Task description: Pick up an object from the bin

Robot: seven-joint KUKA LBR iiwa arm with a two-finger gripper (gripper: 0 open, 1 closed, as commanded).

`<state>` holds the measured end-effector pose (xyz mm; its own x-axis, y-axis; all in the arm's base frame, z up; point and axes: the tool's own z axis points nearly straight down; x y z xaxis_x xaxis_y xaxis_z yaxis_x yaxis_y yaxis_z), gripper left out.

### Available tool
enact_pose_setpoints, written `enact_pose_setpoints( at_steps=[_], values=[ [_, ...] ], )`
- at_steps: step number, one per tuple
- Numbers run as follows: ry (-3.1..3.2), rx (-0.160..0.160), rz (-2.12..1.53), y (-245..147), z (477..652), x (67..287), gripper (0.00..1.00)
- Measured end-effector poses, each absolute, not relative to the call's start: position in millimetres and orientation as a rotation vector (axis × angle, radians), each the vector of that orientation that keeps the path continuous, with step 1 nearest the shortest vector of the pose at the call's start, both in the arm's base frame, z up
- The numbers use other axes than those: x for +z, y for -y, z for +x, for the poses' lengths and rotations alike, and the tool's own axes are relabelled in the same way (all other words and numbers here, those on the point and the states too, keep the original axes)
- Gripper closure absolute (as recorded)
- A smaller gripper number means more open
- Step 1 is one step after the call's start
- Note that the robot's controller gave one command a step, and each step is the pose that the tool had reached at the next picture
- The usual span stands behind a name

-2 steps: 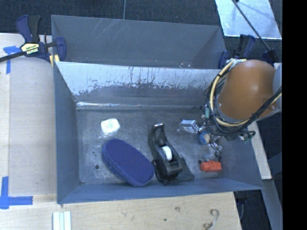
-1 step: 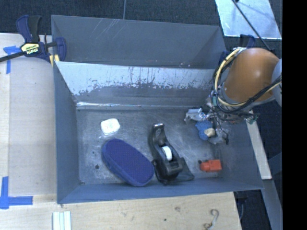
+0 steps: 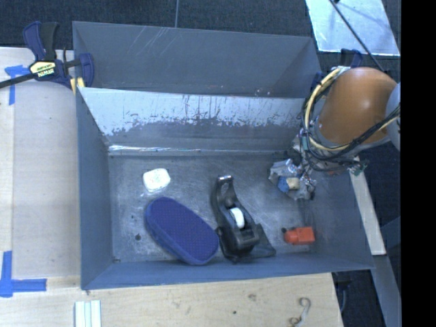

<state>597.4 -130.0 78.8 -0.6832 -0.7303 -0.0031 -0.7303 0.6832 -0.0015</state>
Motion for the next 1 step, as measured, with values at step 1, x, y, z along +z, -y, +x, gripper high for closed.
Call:
enact_pose_setpoints(
  at_steps=[1],
  values=[
    [-2.872,-0.009,-1.248,126.0,593.6,191.6,1.0]
  ],
)
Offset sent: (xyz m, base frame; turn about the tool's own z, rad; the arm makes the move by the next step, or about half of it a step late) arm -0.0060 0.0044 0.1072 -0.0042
